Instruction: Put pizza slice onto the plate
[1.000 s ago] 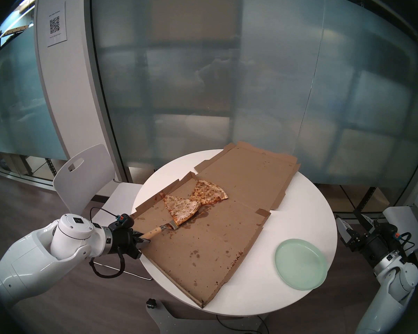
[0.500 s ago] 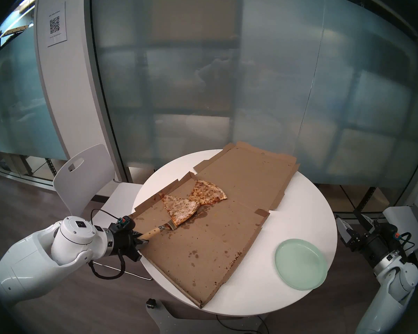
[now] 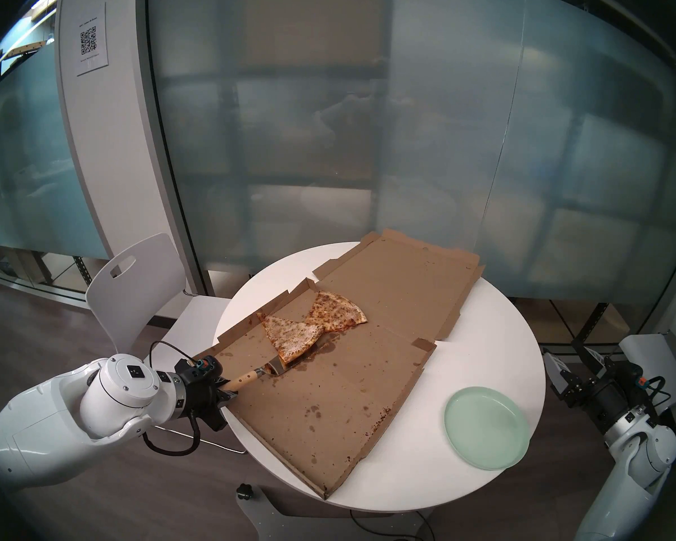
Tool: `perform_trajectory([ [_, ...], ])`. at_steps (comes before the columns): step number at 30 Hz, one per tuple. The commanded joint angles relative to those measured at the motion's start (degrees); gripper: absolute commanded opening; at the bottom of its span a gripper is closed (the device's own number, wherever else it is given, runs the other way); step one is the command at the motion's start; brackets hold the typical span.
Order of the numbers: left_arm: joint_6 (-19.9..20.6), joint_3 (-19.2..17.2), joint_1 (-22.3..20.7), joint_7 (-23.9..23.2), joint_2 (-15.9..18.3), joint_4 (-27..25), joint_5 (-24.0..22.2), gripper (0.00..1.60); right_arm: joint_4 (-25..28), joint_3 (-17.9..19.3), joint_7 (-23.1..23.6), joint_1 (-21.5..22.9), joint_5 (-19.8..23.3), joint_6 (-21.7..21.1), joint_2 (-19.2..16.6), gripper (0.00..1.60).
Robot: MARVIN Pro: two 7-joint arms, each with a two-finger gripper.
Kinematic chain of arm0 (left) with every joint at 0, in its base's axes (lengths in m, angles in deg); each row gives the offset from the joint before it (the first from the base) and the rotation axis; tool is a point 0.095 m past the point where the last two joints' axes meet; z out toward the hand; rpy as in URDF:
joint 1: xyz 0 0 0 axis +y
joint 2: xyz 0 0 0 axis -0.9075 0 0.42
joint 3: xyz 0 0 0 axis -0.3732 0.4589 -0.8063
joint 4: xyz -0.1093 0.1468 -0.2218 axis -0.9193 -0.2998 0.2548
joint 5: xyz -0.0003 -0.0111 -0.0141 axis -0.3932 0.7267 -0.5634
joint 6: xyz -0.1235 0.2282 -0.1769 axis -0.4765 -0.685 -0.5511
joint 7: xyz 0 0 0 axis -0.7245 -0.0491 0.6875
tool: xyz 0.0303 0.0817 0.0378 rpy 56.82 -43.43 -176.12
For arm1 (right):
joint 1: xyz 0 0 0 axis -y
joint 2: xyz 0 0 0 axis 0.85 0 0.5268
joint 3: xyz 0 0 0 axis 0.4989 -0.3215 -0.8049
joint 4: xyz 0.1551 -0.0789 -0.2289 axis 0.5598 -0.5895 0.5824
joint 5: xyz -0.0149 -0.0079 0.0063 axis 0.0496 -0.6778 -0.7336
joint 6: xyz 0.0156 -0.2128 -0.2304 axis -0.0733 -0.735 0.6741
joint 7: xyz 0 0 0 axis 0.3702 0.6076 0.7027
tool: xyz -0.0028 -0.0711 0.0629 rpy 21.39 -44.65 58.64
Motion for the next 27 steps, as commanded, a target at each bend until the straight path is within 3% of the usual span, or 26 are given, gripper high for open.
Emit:
perform_trajectory([
  [1,-0.9,-5.4,2.3,-1.3,1.0,-0.3,-4.4,0.00,0.9,0.1,0.1,0.2,0.4,0.0,0.1,1.60],
  [9,-0.8,-11.1,3.3,-5.6,-1.4,4.3,-13.6,0.00,0.9,0.1,0.1,0.2,0.4,0.0,0.1,1.60],
  [14,-1.5,-12.5,4.7,-8.4,-2.9,7.6,-17.5,0.00,0.9,0.1,0.1,0.2,0.4,0.0,0.1,1.60],
  [27,-4.2,-10.8,5.5,-10.1,-5.1,8.5,-18.6,0.00,1.0,0.1,0.1,0.2,0.4,0.0,0.1,1.60],
])
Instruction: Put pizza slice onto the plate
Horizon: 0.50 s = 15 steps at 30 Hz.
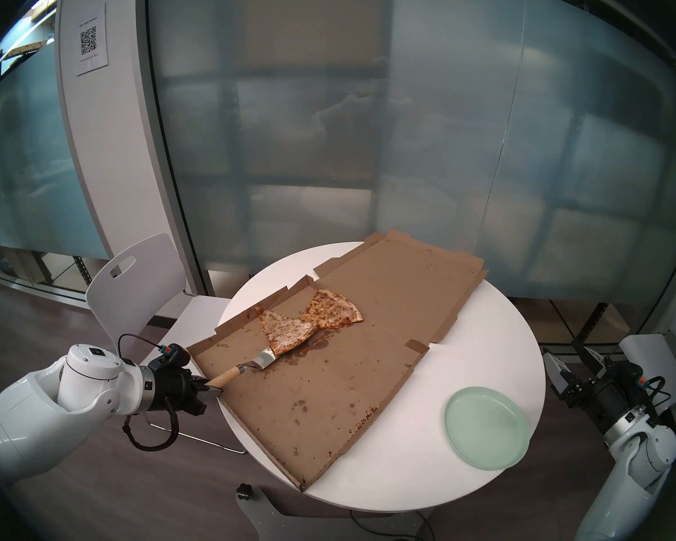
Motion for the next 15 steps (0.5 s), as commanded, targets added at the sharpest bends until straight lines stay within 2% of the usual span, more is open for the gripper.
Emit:
perform_trajectory([
  [1,-1.5,0.2,0.9,-0.7,-1.2,-1.5,-0.5,0.00,1.0,0.1,0.1,0.2,0.4,0.0,0.1,1.60],
  [13,-1.4,-1.4,2.8,-0.6,-0.8,-3.6,-0.5,0.00,1.0,0.1,0.1,0.2,0.4,0.0,0.1,1.60],
  [15,-1.2,-1.4,3.0,-0.6,-0.6,-4.3,-0.4,0.00,1.8,-1.3,4.1,-1.9,0.7,-0.5,-1.6,1.60],
])
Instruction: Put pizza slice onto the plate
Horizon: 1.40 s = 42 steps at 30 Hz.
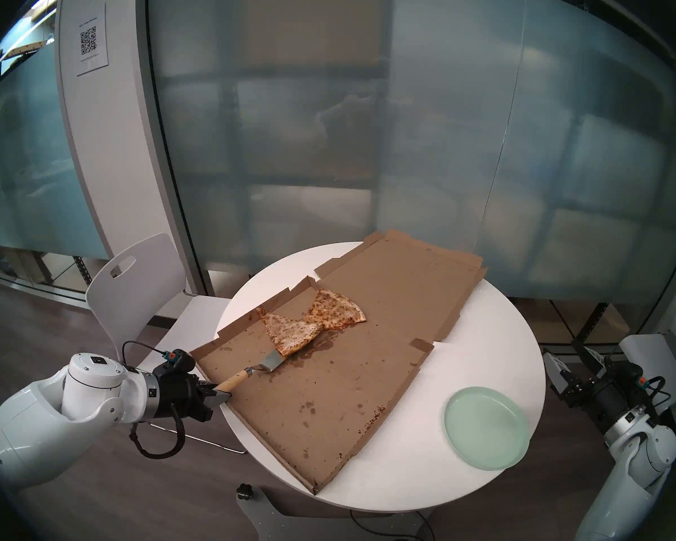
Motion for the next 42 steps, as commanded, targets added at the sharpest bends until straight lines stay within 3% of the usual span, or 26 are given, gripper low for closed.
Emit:
perform_trajectory([
  [1,0.0,-1.0,0.9,-0.2,0.5,-2.2,-0.1,0.00,2.3,-1.6,4.7,-2.4,0.6,-0.4,-1.5,1.60],
  [13,0.2,-1.7,2.1,0.2,0.9,-3.5,0.0,0.00,8.9,-7.5,14.4,-8.9,-0.6,0.7,0.4,1.60],
  [24,-0.2,-1.2,2.6,0.6,1.0,-4.0,0.5,0.00,13.3,-12.4,17.7,-14.2,-3.9,5.3,4.7,1.60],
  [34,-0.6,-0.1,1.9,0.8,0.9,-5.2,1.2,0.00,13.0,-24.2,19.1,-16.6,-13.6,12.6,6.9,1.60],
  [39,-0.4,-0.2,2.0,0.8,0.9,-5.6,1.2,0.00,12.8,-28.3,18.2,-17.1,-17.6,12.6,6.9,1.60],
  [40,-0.4,-0.3,2.1,0.8,0.9,-5.7,1.3,0.00,12.4,-27.8,18.7,-16.9,-17.4,12.7,6.2,1.60],
  [41,-0.5,-0.5,2.3,0.8,0.9,-5.7,1.3,0.00,12.8,-30.8,17.3,-17.2,-20.3,12.0,5.9,1.60],
  [42,-0.5,-0.5,2.3,0.8,0.9,-5.7,1.3,0.00,12.8,-30.8,17.3,-17.2,-20.3,12.0,5.9,1.60],
])
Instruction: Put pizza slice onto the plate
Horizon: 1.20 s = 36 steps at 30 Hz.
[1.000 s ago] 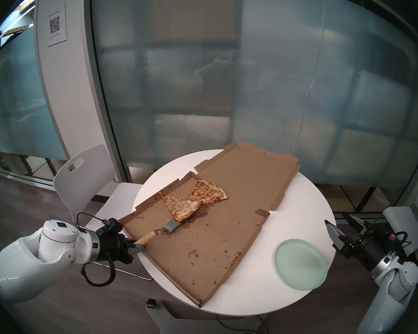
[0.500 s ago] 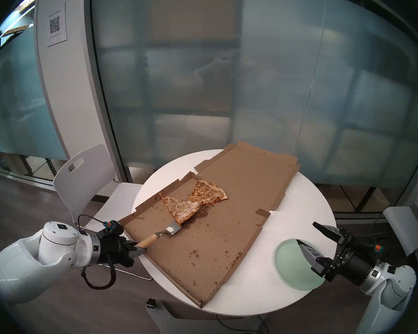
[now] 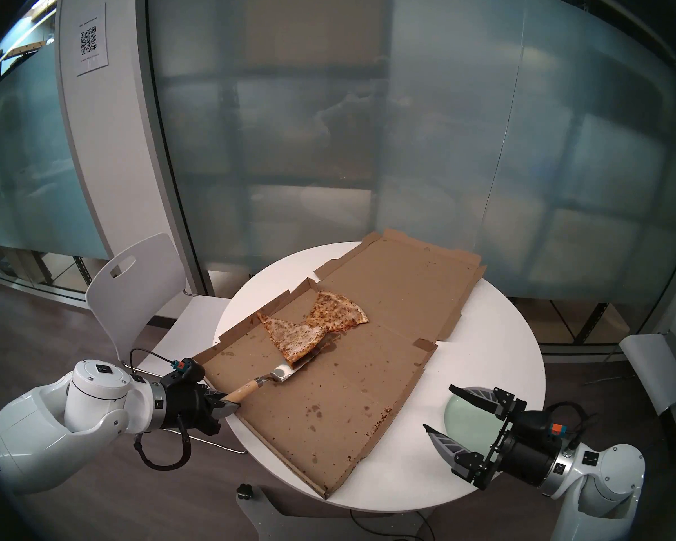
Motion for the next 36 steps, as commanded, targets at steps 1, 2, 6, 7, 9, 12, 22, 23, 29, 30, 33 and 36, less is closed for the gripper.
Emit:
perform_trajectory([
  [1,-0.5,-0.8,0.0,-0.2,-0.1,-1.4,-0.2,0.00,0.8,-7.5,-2.2,-0.6,-5.6,0.3,-0.3,1.60],
  [2,-0.5,-0.8,0.1,-0.3,0.0,-1.4,-0.2,0.00,0.5,-7.9,-2.0,-0.5,-6.6,0.1,-0.8,1.60],
  [6,-0.6,-0.8,0.3,-0.3,0.1,-1.5,0.0,0.00,-0.7,-11.4,-4.5,-0.4,-10.9,-0.5,-1.8,1.60],
  [7,-0.6,-0.8,0.4,-0.3,0.1,-1.5,0.0,0.00,-1.0,-12.1,-5.1,-0.2,-11.9,-0.7,-2.0,1.60],
  [9,-0.6,-0.8,0.4,-0.3,0.1,-1.5,0.1,0.00,-2.1,-13.2,-6.2,0.1,-13.4,-0.3,-2.6,1.60],
  [12,-0.7,-0.8,0.8,-0.3,0.1,-1.4,0.3,0.00,-3.3,-14.5,-7.5,0.7,-15.3,-0.6,-3.3,1.60],
  [22,-1.3,-2.3,2.9,-0.5,0.2,-0.9,0.3,0.00,-5.5,-17.2,-10.4,1.6,-17.6,-2.2,-4.7,1.60],
  [23,-1.3,-2.4,3.0,-0.5,0.2,-0.9,0.3,0.00,-5.8,-17.7,-11.0,1.9,-17.6,-2.5,-5.0,1.60],
  [29,-1.4,-3.2,4.1,-0.6,0.2,-1.3,0.2,0.00,-6.3,-21.2,-14.6,3.2,-18.7,-4.5,-6.8,1.60],
  [30,-1.4,-3.3,4.2,-0.6,0.1,-1.3,0.2,0.00,-6.8,-21.9,-15.3,3.6,-19.0,-4.9,-7.2,1.60],
  [33,-1.5,-3.6,4.6,-0.6,0.1,-1.5,0.2,0.00,-7.3,-23.2,-16.8,4.3,-19.4,-5.6,-7.9,1.60],
  [36,-1.7,-4.1,5.2,-0.6,0.0,-1.8,0.2,0.00,-7.4,-24.8,-18.4,5.0,-21.2,-6.4,-8.7,1.60],
])
